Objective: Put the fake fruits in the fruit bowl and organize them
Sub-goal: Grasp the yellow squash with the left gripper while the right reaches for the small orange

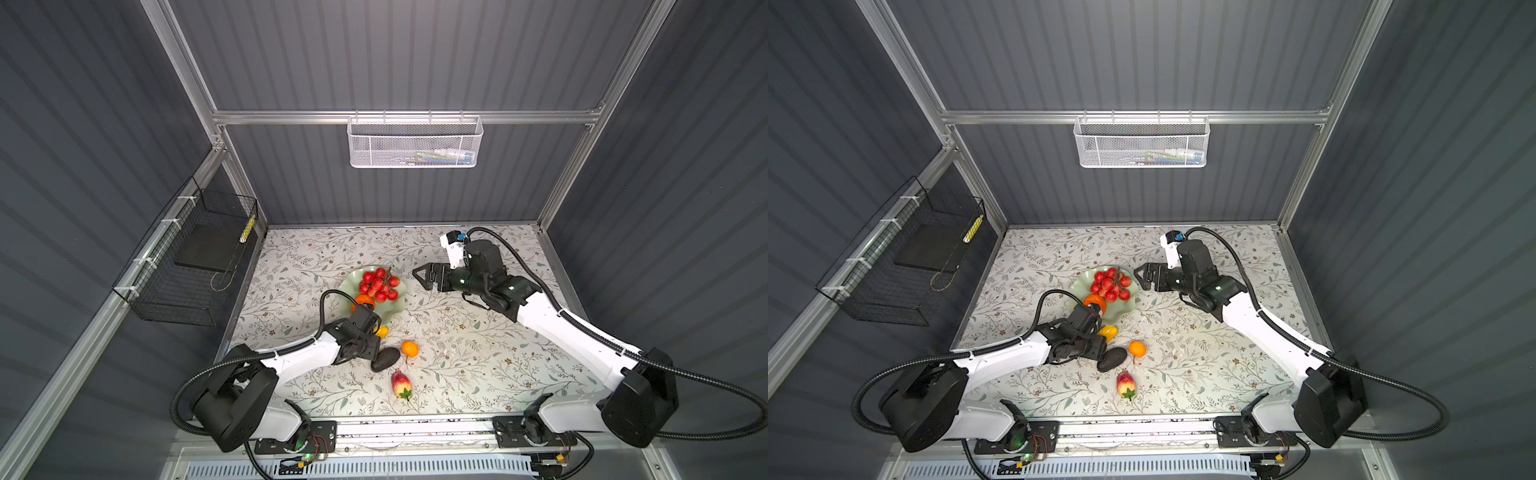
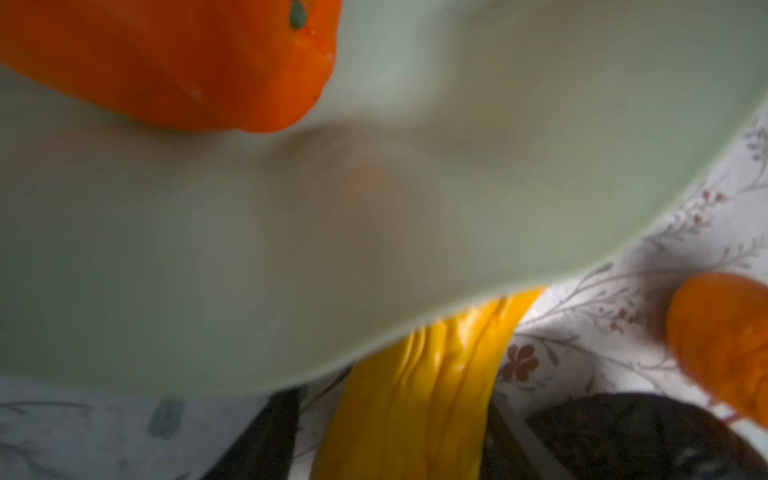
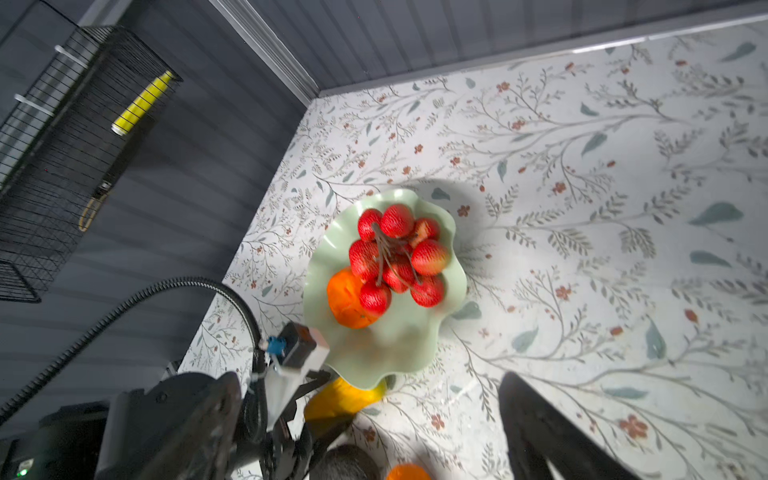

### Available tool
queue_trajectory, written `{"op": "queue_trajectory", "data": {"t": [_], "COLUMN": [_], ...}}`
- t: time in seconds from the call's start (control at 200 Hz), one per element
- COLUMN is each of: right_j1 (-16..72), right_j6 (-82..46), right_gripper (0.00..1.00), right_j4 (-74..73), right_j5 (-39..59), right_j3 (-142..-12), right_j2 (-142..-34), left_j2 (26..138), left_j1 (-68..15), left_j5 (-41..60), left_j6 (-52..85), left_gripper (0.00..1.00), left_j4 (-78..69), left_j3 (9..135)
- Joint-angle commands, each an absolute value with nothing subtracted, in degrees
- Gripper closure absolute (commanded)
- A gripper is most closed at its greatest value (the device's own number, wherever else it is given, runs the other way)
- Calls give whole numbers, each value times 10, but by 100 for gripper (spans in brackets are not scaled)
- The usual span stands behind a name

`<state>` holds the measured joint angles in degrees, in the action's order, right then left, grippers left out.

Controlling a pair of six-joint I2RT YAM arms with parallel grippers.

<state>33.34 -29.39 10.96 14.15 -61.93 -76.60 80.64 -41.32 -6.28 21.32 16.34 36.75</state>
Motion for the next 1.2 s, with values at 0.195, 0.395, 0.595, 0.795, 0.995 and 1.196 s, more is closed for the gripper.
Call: {"op": "queue_trajectory", "data": {"t": [0.195,0.395,0.595,0.795,0.995,1.196], "right_j1": [379,441,459,479,483,483], "right_j6": [-305,-301,-291,-277,-269,-263], "right_gripper": [6,9,13,15,29,29], "right_j4": [218,235,226,226,249,272], "right_j5": [105,102,126,143,142,148], "right_j3": [-554,-536,-550,-582,-618,-645], "right_j2": [-752,-793,-847,-917,-968,-1009], "left_j2": [656,539,553,618,720,816], "left_j1": [-416,-415,-415,-398,-325,-307], "left_j5": [-70,-98,-137,-211,-155,-134], "left_j6": [209,181,185,188,157,123], "left_gripper": [66,62,60,56,54,51], "left_j4": [232,324,341,296,212,190], "left_j3": [385,453,472,505,560,618]}}
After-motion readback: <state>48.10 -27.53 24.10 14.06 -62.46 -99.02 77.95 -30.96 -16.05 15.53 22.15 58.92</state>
